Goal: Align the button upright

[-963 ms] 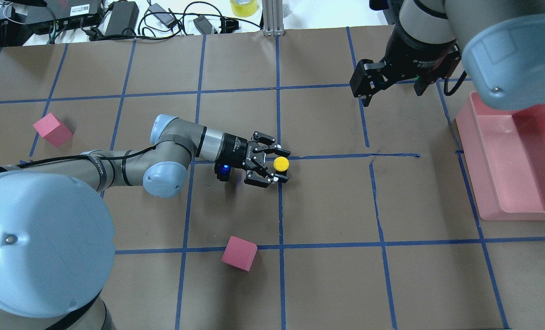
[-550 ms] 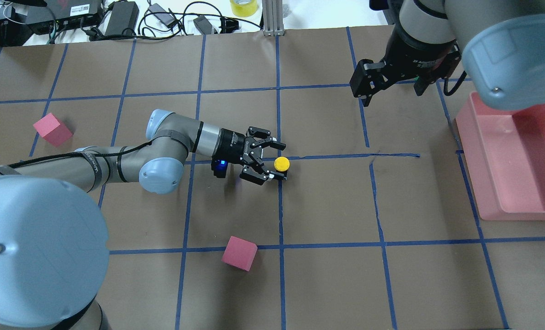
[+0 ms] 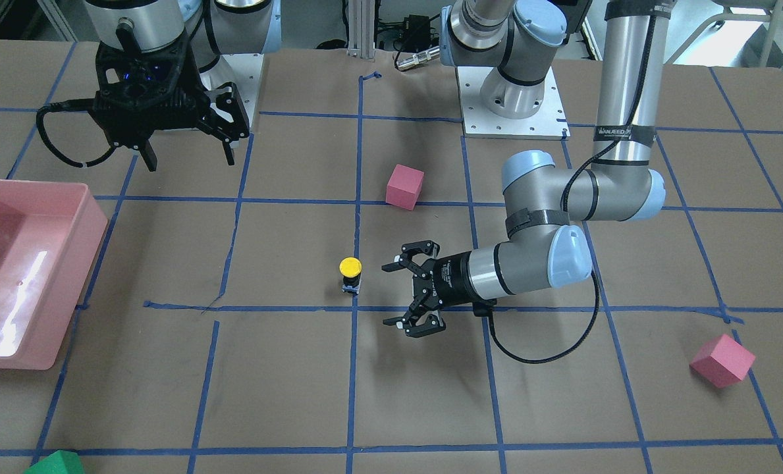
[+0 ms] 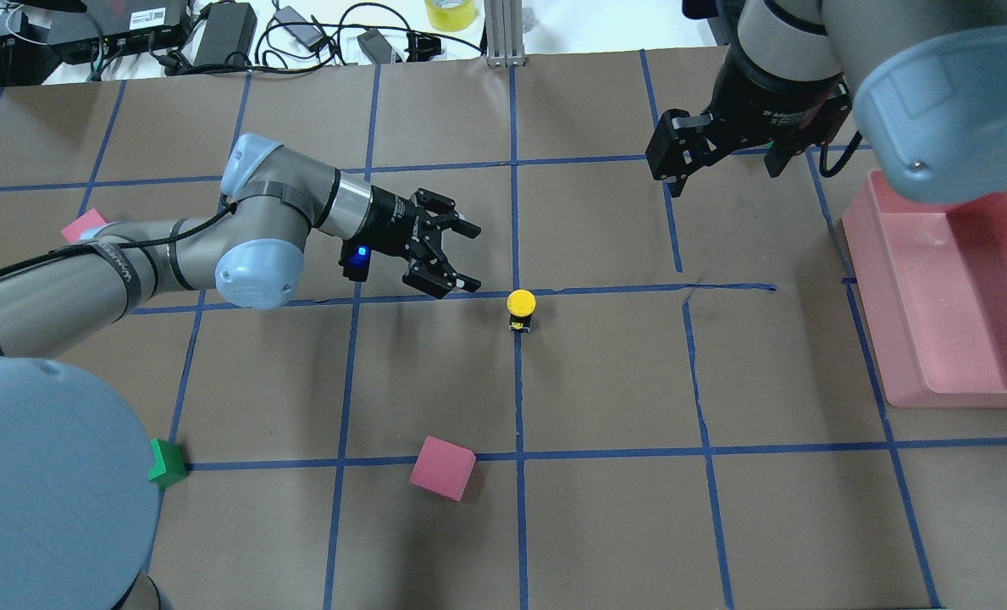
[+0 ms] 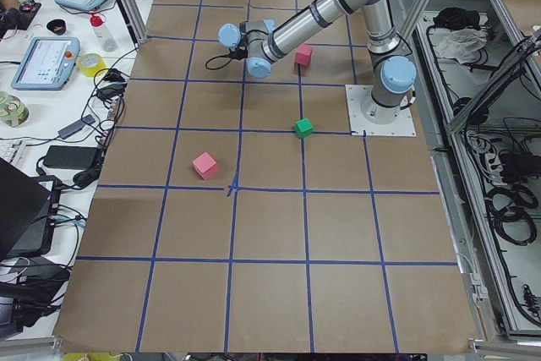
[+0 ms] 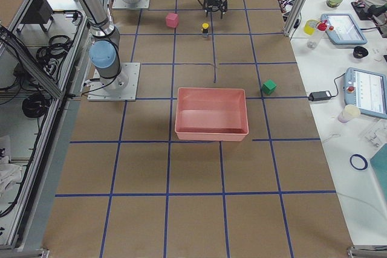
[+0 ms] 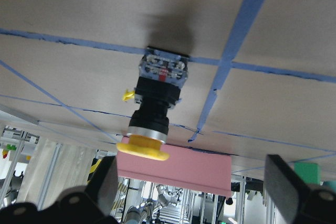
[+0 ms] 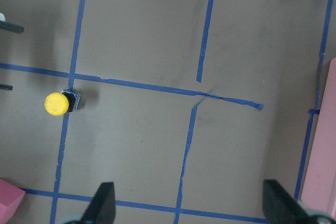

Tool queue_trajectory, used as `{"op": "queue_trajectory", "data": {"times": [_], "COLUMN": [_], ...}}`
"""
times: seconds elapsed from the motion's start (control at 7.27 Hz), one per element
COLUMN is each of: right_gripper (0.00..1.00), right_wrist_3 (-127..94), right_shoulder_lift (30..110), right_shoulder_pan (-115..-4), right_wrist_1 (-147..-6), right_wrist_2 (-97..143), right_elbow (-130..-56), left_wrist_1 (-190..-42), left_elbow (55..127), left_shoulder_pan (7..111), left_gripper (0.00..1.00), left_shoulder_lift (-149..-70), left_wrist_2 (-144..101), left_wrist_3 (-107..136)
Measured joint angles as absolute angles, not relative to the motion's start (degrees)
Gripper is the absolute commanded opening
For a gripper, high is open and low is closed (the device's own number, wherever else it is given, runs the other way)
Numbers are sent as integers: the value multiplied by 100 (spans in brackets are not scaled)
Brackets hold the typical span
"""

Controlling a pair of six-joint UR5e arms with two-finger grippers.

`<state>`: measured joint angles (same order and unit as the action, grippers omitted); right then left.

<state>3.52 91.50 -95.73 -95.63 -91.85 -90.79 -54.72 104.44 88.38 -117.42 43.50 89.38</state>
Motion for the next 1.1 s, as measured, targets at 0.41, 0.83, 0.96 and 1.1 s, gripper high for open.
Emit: {"op": "queue_trajectory", "data": {"times": [0.41,0.83,0.96,1.1], "right_gripper": [100,100,100,100], "right_wrist_3": [350,314,302,297], "right_shoulder_lift": [9144,9146,9160,9175], "right_shoulder_pan": [-9559,-9257,-9215,-9203], "right_wrist_1": [-9583,-9587,-9577,-9577], "right_wrist_2": [-9183,-8996,-8962,-8947], "right_elbow": [-9079,-9079,-9095,-9122], "left_wrist_1": [-6130,-7304,-7625,-7902], "left_elbow": [9758,9156,8914,8731], "left_shoulder_pan": [8412,7863,7825,7816], "left_gripper": [100,100,100,100], "left_shoulder_lift": [-11343,-10862,-10684,-10493], "left_wrist_2": [5600,7042,7603,7972], "left_wrist_3": [7613,4997,4043,3158]}}
